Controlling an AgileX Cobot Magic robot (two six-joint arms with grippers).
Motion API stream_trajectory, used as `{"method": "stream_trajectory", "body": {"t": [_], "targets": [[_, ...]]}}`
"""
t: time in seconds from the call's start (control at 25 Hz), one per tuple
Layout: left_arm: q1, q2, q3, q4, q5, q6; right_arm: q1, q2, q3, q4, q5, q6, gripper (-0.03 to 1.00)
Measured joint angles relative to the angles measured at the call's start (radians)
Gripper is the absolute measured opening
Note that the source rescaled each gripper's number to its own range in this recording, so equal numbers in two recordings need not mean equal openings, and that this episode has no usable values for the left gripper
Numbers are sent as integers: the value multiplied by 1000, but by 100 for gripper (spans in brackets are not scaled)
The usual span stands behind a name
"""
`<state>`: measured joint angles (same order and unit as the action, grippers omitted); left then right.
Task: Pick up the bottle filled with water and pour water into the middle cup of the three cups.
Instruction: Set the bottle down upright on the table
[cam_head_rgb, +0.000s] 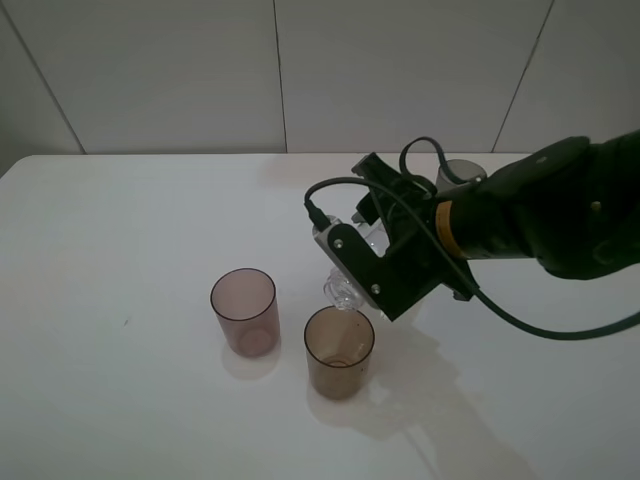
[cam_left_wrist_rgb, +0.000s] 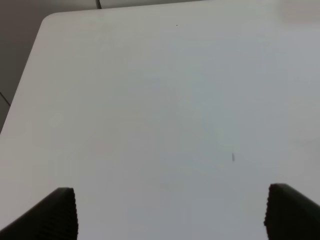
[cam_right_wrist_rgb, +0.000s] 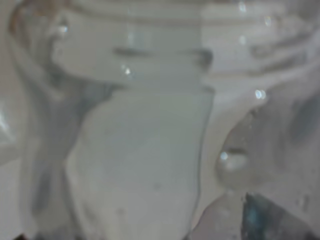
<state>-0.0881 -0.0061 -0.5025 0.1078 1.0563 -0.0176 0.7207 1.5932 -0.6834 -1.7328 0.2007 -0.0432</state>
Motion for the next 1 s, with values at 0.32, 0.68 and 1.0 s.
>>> {"method": "stream_trajectory", "body": {"t": [0.32, 0.68, 1.0], "targets": [[0, 0, 0, 0, 0, 0, 0, 0, 0, -1, 2, -36, 3], [0, 0, 0, 0, 0, 0, 0, 0, 0, -2, 18, -82, 3], [0, 0, 0, 0, 0, 0, 48, 0, 0, -3, 90, -128, 3]]}}
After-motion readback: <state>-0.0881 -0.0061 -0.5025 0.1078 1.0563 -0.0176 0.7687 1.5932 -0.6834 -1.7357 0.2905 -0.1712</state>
